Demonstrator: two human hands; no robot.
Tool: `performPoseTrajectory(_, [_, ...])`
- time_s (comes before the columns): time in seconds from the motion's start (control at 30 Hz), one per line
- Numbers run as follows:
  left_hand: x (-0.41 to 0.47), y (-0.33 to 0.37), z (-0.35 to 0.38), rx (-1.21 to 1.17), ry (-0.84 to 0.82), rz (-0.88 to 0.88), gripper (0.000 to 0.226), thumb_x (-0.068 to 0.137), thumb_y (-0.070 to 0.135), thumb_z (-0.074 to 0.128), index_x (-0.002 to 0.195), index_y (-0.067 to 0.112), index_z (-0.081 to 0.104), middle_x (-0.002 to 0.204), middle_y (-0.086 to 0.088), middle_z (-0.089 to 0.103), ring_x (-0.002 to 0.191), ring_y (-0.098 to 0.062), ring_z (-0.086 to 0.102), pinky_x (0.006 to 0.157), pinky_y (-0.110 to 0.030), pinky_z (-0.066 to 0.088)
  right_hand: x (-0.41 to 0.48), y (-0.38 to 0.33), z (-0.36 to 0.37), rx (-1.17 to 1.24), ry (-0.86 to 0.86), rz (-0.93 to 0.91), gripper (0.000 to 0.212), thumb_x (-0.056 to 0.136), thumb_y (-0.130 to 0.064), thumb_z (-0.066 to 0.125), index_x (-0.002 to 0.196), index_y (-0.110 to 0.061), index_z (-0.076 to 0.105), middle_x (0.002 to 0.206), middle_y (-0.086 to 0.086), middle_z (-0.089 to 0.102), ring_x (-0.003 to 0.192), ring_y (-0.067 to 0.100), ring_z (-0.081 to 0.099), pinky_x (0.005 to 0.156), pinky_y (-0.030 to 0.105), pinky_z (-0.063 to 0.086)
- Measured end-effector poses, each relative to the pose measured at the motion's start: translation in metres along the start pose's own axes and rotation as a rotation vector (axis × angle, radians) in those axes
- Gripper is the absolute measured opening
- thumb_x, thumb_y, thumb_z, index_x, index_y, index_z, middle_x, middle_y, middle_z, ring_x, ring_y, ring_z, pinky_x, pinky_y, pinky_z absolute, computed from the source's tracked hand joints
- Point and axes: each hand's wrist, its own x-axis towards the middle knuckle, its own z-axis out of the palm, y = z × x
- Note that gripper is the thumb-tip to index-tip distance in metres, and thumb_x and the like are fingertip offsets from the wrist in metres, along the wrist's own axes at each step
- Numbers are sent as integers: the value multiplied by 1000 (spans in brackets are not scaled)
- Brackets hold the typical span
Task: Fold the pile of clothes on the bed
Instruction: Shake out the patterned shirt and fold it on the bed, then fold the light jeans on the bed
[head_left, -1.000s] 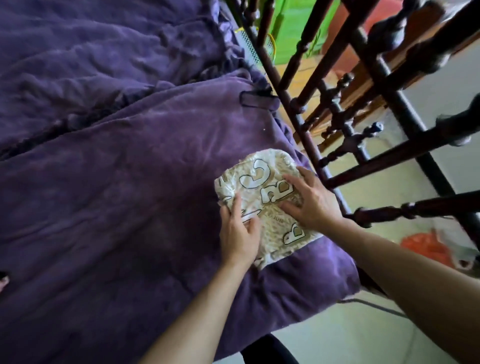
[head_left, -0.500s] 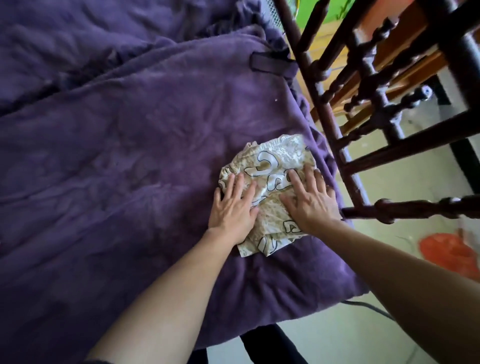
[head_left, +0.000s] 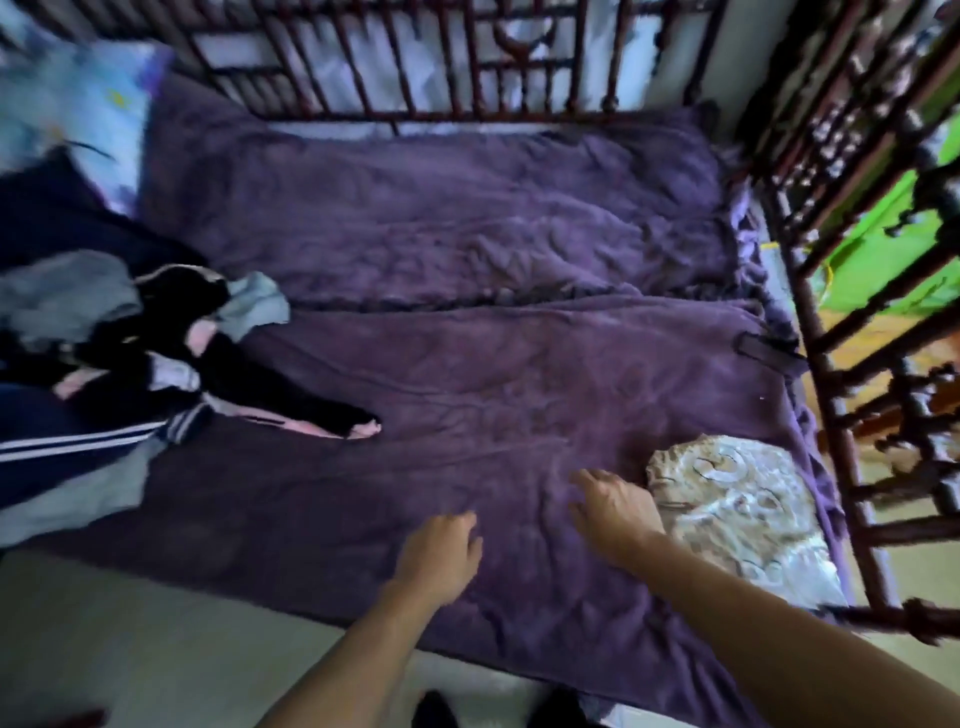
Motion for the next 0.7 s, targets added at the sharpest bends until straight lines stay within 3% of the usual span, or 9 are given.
performPoseTrajectory(0.27, [-118,-151,-79,-131,234,-251,28,93,35,51,116,24,61,110,-3,69,106,-22,62,84,-32,49,5,-195,-42,-63,76,-278,36,94,-37,46,127,-22,50,128,1,58,112,28,58,83,35,46])
performPoseTrajectory(0.53, [-238,-291,-150,-180,384,-301,19,91,32,53,101,19,64,99,0,70,95,-21,64,80,-33,51,-17,-375,-64,-46,188,-434,37,92,-35,49,127,-23,53,121,1,62,106,28,62,82,38,51])
performPoseTrajectory(0.7, [-272,-363,-188,-180,481,-357,20,90,32,56,104,21,65,98,1,70,91,-19,65,81,-34,52,-10,-462,-73,-61,230,-499,37,92,-38,50,126,-23,53,120,1,62,105,28,61,81,38,50])
